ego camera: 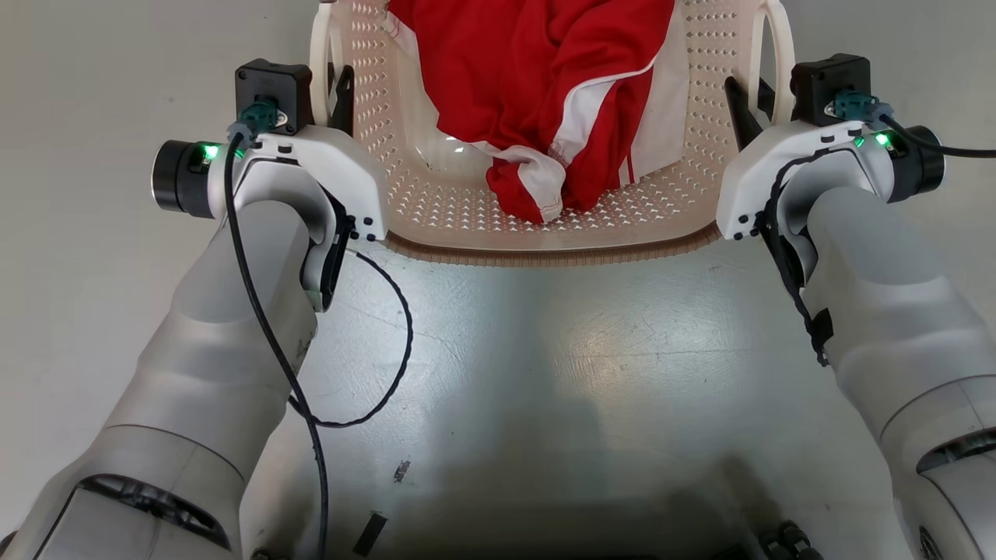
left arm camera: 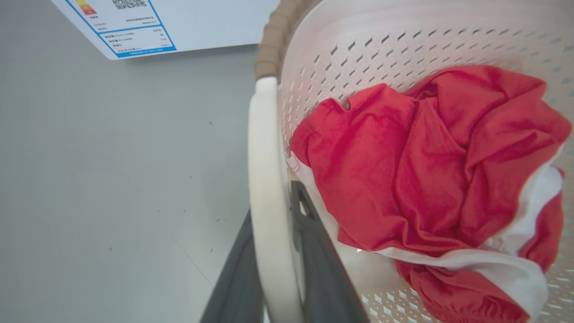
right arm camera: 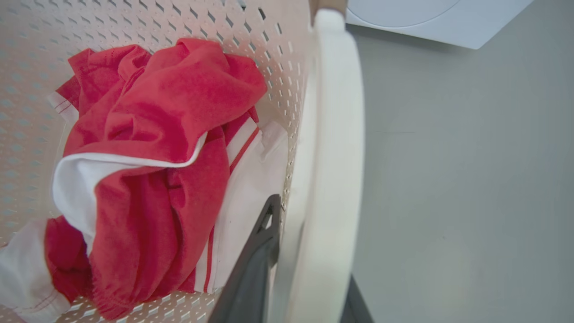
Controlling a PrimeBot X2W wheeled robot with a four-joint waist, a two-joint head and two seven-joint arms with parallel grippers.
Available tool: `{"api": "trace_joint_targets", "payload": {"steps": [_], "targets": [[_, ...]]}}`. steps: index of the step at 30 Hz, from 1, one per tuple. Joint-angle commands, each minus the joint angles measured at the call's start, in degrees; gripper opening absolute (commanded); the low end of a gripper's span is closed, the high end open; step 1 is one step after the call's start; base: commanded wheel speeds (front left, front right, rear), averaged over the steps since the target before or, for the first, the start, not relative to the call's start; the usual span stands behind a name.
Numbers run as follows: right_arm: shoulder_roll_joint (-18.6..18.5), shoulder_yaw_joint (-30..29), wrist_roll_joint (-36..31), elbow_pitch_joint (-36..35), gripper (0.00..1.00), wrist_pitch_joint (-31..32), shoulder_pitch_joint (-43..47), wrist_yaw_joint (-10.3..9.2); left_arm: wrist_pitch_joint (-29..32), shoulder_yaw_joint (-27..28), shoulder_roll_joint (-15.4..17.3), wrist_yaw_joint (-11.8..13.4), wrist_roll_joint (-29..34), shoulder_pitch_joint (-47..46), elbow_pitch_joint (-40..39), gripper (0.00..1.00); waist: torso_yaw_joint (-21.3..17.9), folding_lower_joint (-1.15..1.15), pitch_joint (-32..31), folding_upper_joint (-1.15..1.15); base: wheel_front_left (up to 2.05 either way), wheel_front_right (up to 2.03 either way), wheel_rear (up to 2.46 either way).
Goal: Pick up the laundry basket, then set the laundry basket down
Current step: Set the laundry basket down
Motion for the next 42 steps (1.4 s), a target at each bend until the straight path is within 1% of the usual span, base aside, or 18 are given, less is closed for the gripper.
{"api": "trace_joint_targets", "payload": {"steps": [1,8,18,19,20,21,22,28,42], "targets": [[1.41,0.6,-1.57,-0.6,0.0,-1.06,1.89,0.85,-0.36,1.09,1.7,-0.88,0.94,-0.89,-0.54,0.0,-0.14,0.0,0.17,0.0,0.0,0.0,0.0],[1.45,-0.5,-2.35,-0.6,0.0,-1.17,2.32,0.85,-0.36,2.13,1.04,-1.4,2.3,-1.16,0.62,0.0,-0.08,0.0,0.55,0.0,0.0,0.0,0.0],[1.46,-0.97,-1.77,-1.01,0.0,-1.06,2.59,0.85,-0.36,3.71,0.3,-2.0,4.05,-1.33,1.92,0.0,-0.1,0.0,0.89,0.0,0.0,0.0,0.0],[1.46,-1.49,-1.87,-1.08,0.4,-1.24,2.5,0.85,-0.36,3.95,0.26,-1.88,4.07,-1.32,2.3,0.0,-0.22,0.0,0.93,0.0,0.0,0.0,0.0],[1.46,-2.06,-2.25,-1.07,1.0,-1.39,2.37,0.85,-0.36,4.34,0.21,-1.65,4.01,-1.37,2.53,0.0,-0.29,0.0,0.99,0.0,0.0,0.0,0.0],[1.46,-2.56,-2.57,-1.05,1.0,-1.43,2.39,0.85,-0.36,4.62,0.16,-1.34,4.08,-1.42,2.67,0.42,-0.28,0.0,1.03,0.0,0.0,0.0,0.0],[1.46,-2.99,-2.93,-1.02,1.0,-1.38,2.49,0.85,-0.36,4.8,0.09,-1.11,4.18,-1.4,2.95,1.0,-0.27,0.0,1.04,0.0,0.0,0.0,0.0],[1.46,-4.5,-4.44,-1.04,1.0,-1.59,3.38,0.85,-0.36,5.66,-0.67,-0.45,4.26,-0.84,4.8,1.0,-0.16,0.0,0.61,0.0,0.0,0.0,0.0],[1.46,-5.74,-5.39,-2.8,1.0,-2.52,5.28,0.85,-0.36,6.49,-1.42,-1.12,4.98,0.52,6.32,1.0,-0.62,0.0,-3.0,0.0,0.0,0.0,0.0]]}}
